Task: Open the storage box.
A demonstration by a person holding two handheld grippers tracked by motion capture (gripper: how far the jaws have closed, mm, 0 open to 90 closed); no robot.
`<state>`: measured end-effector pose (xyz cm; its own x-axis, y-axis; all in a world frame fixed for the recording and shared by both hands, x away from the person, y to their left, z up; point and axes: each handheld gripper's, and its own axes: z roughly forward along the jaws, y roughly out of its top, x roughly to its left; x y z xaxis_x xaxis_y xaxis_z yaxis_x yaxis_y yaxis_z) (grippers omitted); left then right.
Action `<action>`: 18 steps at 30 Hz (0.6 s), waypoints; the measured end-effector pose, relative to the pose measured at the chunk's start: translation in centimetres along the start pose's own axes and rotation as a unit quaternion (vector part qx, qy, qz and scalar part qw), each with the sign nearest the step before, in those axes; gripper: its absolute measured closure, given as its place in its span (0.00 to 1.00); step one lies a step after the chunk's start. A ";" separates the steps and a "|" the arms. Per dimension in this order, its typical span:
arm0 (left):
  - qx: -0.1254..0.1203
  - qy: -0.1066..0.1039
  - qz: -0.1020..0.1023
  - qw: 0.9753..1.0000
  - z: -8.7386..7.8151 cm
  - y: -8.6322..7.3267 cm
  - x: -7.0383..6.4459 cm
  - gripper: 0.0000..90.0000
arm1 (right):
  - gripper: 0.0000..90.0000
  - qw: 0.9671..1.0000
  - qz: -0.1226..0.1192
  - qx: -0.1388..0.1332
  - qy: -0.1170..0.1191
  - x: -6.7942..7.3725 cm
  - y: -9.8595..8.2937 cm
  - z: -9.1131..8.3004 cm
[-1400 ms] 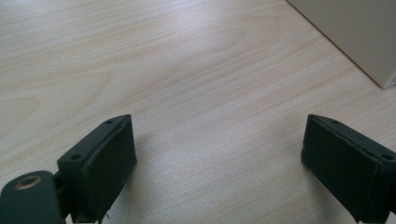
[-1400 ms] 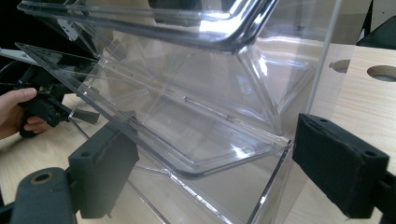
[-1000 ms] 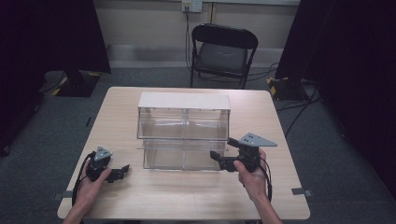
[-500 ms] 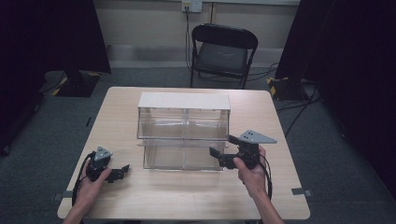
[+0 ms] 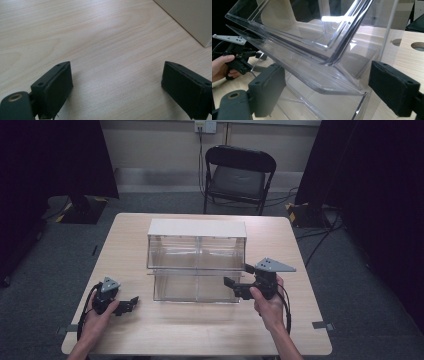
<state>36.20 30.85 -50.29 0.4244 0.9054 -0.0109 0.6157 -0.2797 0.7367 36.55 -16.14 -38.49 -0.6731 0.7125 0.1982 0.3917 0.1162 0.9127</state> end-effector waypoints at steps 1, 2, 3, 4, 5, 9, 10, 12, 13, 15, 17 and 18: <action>0.000 0.000 0.000 1.000 0.0 0.0 0.0 0.10 | 0.15 1.000 0.001 0.000 0.001 0.0 0.0 0.0; 0.000 0.000 0.000 1.000 0.0 0.0 0.0 0.10 | 0.15 1.000 0.001 0.001 0.001 0.0 0.0 0.0; 0.000 0.000 0.000 1.000 0.0 0.0 0.0 0.10 | 0.15 1.000 0.001 0.001 0.001 0.0 0.0 0.0; 0.000 0.000 0.001 1.000 0.0 0.0 0.0 0.10 | 0.15 1.000 0.001 0.001 0.003 -0.1 0.0 0.0; 0.000 0.000 0.001 1.000 0.0 0.0 0.0 0.10 | 0.15 1.000 0.001 0.001 0.003 -0.1 0.0 0.0; 0.000 0.000 0.000 1.000 0.0 0.0 0.0 0.10 | 0.15 1.000 0.001 0.000 0.004 -0.1 0.0 0.0; 0.000 0.000 0.000 1.000 0.0 0.0 0.0 0.10 | 0.15 1.000 0.002 0.000 0.004 -0.1 0.0 0.0; 0.000 0.000 0.000 1.000 0.0 0.0 0.0 0.10 | 0.15 1.000 0.002 0.000 0.004 -0.1 0.0 0.0; 0.000 0.000 0.000 1.000 0.0 0.0 0.0 0.10 | 0.15 1.000 0.002 0.000 0.004 -0.1 0.0 0.0; 0.000 0.000 0.000 1.000 0.0 0.0 0.0 0.10 | 0.15 1.000 0.003 -0.001 0.003 -0.1 0.0 0.0; 0.000 0.000 0.000 1.000 0.0 0.0 0.0 0.10 | 0.15 1.000 0.002 0.000 0.003 -0.1 0.0 0.0; 0.000 0.000 0.000 1.000 0.0 0.0 0.0 0.10 | 0.15 1.000 0.002 0.000 0.003 -0.1 0.0 0.0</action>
<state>36.20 30.85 -50.30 0.4244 0.9054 -0.0113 0.6158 -0.2794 0.7367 36.63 -16.18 -38.51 -0.6749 0.7090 0.2045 0.3946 0.1126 0.9119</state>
